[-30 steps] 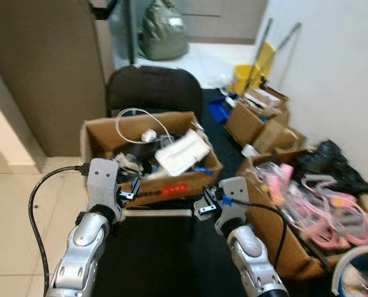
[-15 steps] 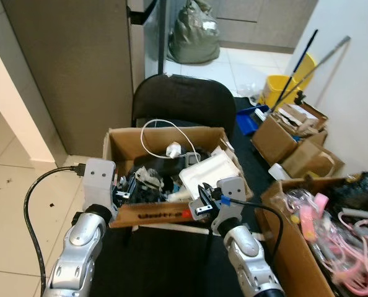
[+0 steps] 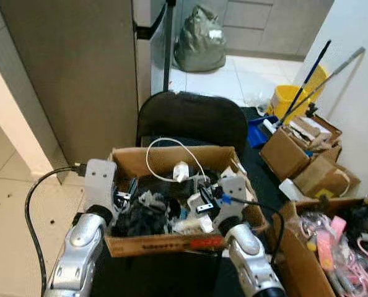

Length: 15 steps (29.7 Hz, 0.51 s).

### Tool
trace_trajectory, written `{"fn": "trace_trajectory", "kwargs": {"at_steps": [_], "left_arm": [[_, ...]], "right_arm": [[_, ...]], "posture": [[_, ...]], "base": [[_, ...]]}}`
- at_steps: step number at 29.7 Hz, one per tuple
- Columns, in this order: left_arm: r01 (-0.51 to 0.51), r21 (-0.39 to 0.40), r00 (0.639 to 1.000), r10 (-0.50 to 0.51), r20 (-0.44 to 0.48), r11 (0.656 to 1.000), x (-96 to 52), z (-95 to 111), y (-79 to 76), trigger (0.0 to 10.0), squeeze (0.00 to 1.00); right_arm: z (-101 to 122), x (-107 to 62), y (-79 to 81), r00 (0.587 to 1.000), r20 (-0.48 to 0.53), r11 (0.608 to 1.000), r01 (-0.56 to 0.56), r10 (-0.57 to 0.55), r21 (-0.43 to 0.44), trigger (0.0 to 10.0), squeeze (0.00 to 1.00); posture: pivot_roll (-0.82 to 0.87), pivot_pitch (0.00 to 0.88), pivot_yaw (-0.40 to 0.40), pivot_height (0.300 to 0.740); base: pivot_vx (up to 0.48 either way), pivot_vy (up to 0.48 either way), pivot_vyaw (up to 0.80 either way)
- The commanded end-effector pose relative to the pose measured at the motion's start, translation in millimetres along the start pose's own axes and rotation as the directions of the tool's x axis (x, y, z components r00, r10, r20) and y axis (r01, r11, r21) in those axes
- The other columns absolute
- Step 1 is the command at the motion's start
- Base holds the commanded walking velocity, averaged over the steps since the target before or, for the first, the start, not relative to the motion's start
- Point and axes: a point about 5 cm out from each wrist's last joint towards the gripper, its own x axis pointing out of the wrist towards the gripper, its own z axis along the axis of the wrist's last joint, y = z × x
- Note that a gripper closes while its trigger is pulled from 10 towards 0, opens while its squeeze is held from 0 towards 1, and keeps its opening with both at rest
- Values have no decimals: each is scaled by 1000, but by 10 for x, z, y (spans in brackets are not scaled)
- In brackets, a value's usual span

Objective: Picking trash to rubbish bin

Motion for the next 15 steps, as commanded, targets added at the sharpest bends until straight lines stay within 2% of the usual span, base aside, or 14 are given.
{"fn": "trace_trajectory", "kwargs": {"at_steps": [1, 6, 7, 8, 10, 11, 12, 13, 14, 15], "left_arm": [[13, -2, 1000, -13, -8, 1000, -8, -17, -26, 10000, 0], [92, 11, 996, -92, -22, 996, -22, 8, -55, 10000, 0], [192, 35, 981, -191, -29, 981, -58, 41, -93, 10000, 0], [192, 35, 981, -191, -29, 981, -58, 41, -93, 10000, 0], [290, 59, 956, -287, -52, 955, -102, 66, -121, 10000, 0], [290, 59, 956, -287, -52, 955, -102, 66, -121, 10000, 0], [378, 79, 925, -372, -81, 922, -163, 85, -131, 10000, 0], [378, 79, 925, -372, -81, 922, -163, 85, -131, 10000, 0], [428, 82, 901, -419, -113, 900, -212, 77, -126, 10000, 0], [496, 78, 861, -477, -177, 865, -295, 39, -115, 10000, 0]], "right_arm": [[-43, -39, -65, 1000, -14, 1000, 27, -27, 4, 10000, 0], [-36, -26, -86, 999, -17, 999, 35, -35, -2, 10000, 0], [-26, -9, -87, 1000, -20, 1000, 23, -23, -11, 10000, 0], [-26, -9, -87, 1000, -20, 1000, 23, -23, -11, 10000, 0], [-15, 14, -70, 1000, -24, 1000, -13, 12, -24, 10000, 0], [-15, 14, -70, 1000, -24, 1000, -13, 12, -24, 10000, 0], [7, 41, -30, 998, -19, 997, -68, 67, -29, 10000, 0], [7, 41, -30, 998, -19, 997, -68, 67, -29, 10000, 0], [-5, 77, 4, 993, -45, 993, -113, 112, -16, 10000, 0], [-26, 140, 59, 981, -87, 985, -175, 174, -3, 10000, 0]], "posture": [[40, 118, -28, 740], [38, 124, -30, 740], [36, 129, -30, 740], [36, 129, -30, 740], [39, 130, -31, 740], [39, 130, -31, 740], [39, 130, -31, 740], [39, 130, -31, 740], [42, 132, -32, 740], [43, 131, -32, 740]], "base": [[356, 0, 0], [0, 0, 0], [0, 0, 0], [0, 0, 0], [0, 0, 0], [0, 0, 0], [0, 0, 0], [0, 0, 0], [0, 0, 0], [0, 0, 0]]}}
